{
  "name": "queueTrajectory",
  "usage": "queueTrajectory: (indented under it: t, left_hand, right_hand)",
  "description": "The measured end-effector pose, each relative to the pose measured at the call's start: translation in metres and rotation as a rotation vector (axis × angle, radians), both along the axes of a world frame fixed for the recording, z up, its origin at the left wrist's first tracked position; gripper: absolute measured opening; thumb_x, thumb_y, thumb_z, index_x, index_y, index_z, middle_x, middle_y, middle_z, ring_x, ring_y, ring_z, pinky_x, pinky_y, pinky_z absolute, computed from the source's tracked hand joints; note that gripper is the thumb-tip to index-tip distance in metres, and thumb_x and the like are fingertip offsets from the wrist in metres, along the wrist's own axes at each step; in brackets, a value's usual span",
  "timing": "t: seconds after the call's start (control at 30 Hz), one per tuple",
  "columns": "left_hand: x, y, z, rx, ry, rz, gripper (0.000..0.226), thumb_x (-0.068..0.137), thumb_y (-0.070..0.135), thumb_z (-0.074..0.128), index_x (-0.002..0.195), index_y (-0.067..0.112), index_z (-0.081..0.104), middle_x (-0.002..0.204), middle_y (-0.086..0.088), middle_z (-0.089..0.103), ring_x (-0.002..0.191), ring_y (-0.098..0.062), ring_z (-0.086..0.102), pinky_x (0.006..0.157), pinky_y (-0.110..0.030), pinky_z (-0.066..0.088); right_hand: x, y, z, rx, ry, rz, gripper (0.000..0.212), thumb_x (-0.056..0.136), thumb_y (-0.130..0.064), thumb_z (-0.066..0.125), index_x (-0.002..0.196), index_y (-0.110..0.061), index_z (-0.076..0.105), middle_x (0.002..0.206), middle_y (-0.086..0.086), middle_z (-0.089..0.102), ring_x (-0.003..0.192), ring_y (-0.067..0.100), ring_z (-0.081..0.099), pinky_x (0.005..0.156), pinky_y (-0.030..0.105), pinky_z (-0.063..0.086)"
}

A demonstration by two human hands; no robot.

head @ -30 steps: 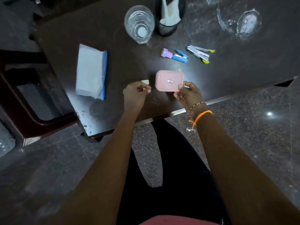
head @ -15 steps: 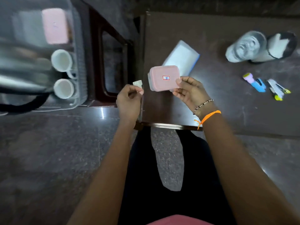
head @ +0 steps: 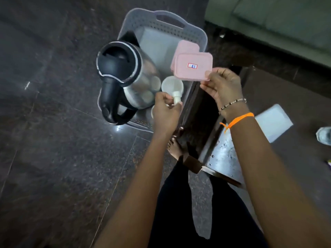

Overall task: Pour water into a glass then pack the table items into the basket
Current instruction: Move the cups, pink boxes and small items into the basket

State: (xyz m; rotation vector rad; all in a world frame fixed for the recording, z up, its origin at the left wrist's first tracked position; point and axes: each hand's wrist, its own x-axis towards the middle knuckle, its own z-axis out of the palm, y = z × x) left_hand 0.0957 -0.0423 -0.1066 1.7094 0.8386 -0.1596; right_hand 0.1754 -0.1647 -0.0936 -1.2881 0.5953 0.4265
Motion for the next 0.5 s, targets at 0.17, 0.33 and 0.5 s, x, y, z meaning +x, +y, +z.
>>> queueTrajectory:
  t: [0.17, 0.33, 0.5]
  left_hand:
    - [0.007, 0.009, 0.002, -0.004, -0.044, -0.069, 0.022, 0.081, 0.004, 0.063, 0.09, 0.015, 0.045, 0.079, 0.01, 0.053, 0.068, 0.003, 0.052, 0.058, 0.001, 0.037]
    - [0.011, 0.016, 0.003, -0.032, -0.068, -0.048, 0.021, 0.082, 0.001, 0.061, 0.093, 0.013, 0.048, 0.087, 0.003, 0.054, 0.065, 0.006, 0.051, 0.061, 0.0, 0.039]
    - [0.013, 0.021, -0.002, -0.035, -0.051, -0.094, 0.02, 0.082, -0.002, 0.059, 0.1, 0.006, 0.053, 0.089, 0.002, 0.057, 0.066, 0.005, 0.051, 0.06, 0.004, 0.035]
  right_hand:
    - [0.063, 0.041, -0.001, -0.465, -0.251, 0.12, 0.018, 0.081, 0.003, 0.054, 0.079, -0.014, 0.059, 0.071, 0.002, 0.057, 0.057, 0.013, 0.059, 0.067, 0.033, 0.057]
    - [0.107, 0.079, -0.011, -0.854, -0.422, 0.472, 0.025, 0.078, -0.007, 0.056, 0.098, -0.006, 0.07, 0.1, 0.01, 0.072, 0.085, 0.013, 0.06, 0.083, 0.016, 0.043]
    - [0.124, 0.107, -0.023, -1.062, -0.363, 0.736, 0.028, 0.083, -0.01, 0.052, 0.102, -0.016, 0.071, 0.111, 0.005, 0.071, 0.109, 0.021, 0.061, 0.098, 0.031, 0.047]
